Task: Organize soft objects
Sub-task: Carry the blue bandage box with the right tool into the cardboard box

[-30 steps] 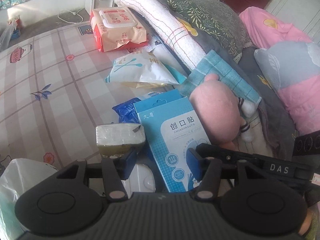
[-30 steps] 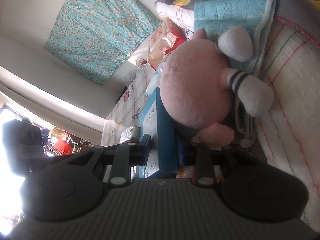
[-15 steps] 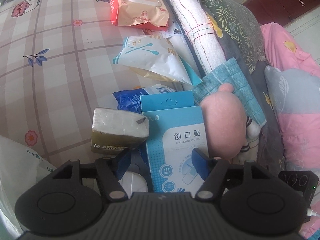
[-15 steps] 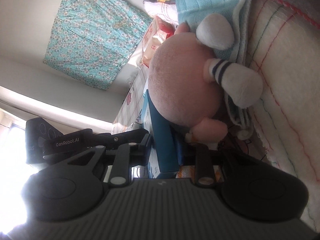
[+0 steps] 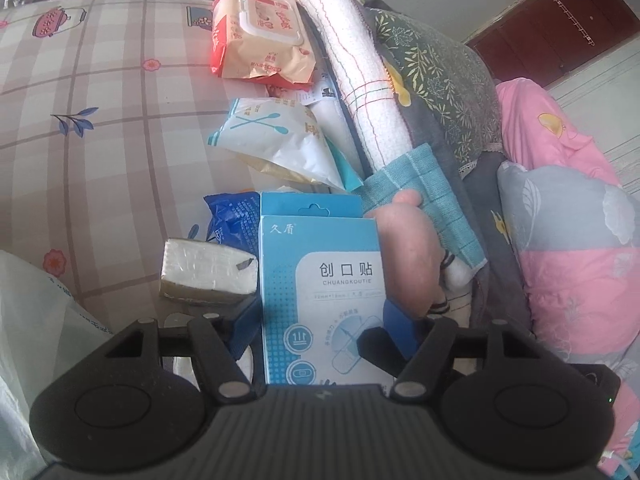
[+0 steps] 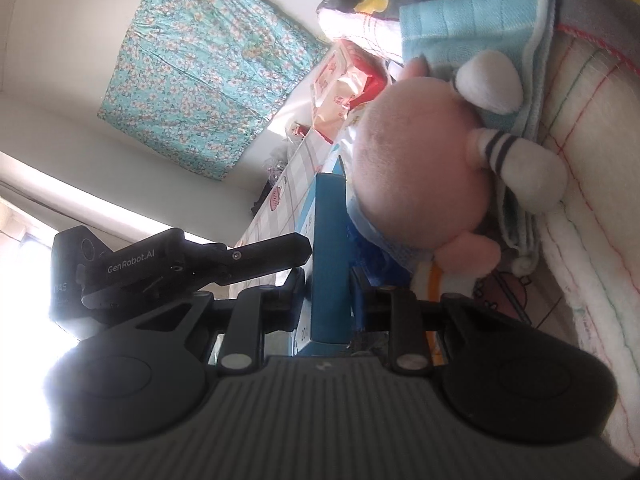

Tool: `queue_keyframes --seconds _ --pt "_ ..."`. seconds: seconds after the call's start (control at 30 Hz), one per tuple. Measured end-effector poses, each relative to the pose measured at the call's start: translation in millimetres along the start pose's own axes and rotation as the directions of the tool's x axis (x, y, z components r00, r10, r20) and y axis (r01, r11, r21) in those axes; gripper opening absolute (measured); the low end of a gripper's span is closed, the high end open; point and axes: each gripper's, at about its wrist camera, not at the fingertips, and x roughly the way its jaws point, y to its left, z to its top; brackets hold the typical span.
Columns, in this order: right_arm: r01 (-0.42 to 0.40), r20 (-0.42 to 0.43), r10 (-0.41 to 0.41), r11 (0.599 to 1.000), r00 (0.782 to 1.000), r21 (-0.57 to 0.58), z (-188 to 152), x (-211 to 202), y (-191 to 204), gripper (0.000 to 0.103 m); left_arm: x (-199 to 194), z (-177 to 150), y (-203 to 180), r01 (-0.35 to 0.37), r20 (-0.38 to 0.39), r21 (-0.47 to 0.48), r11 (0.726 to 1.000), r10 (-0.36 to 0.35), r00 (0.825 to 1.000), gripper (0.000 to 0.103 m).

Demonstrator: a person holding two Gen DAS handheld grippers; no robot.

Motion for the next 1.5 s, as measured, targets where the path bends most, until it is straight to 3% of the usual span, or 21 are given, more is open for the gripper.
queue_keyframes --seconds 0.53,0.73,0.87,1.07,1.2,1.3,1.5 --pt "-0.119 -0.005 0.119 0.982 0.993 -0.149 -54.8 -41.9 102.6 0.023 -130.1 -60.7 -1.3 -0.022 0.192 0.007 1.000 0.021 0.981 0.068" --pt "-0.174 -0.057 0.167 0.968 0.984 -0.180 -96.5 -49.8 144.5 0.024 -183.6 -94.3 15.9 -0.056 0.263 -0.035 0.998 0.063 0.963 0.068" --pt "-0.221 -0.110 0.202 0.953 0.973 -0.209 -124.4 -44.7 179.7 0.025 -226.7 -121.7 36.2 -0.077 0.328 -0.072 0.994 0.097 0.940 0.067" --pt "-0.293 -0.236 0.234 0.920 0.943 -0.259 -164.8 -12.0 239.7 0.025 -285.6 -151.5 80.1 -0.123 0.415 -0.163 0.979 0.181 0.891 0.068" --pt "-0.321 -0.352 0.215 0.906 0.911 -0.276 -191.2 34.4 279.9 0.025 -312.9 -159.0 123.4 -0.160 0.438 -0.255 0.954 0.262 0.860 0.068" --pt "-0.305 -0.419 0.166 0.908 0.893 -0.289 -208.6 73.5 301.1 0.026 -320.5 -154.9 163.8 -0.173 0.413 -0.321 0.931 0.302 0.859 0.069" --pt "-0.234 -0.495 0.048 0.918 0.867 -0.321 -238.9 146.9 321.3 0.027 -315.3 -132.8 237.1 -0.210 0.325 -0.408 0.889 0.356 0.876 0.069"
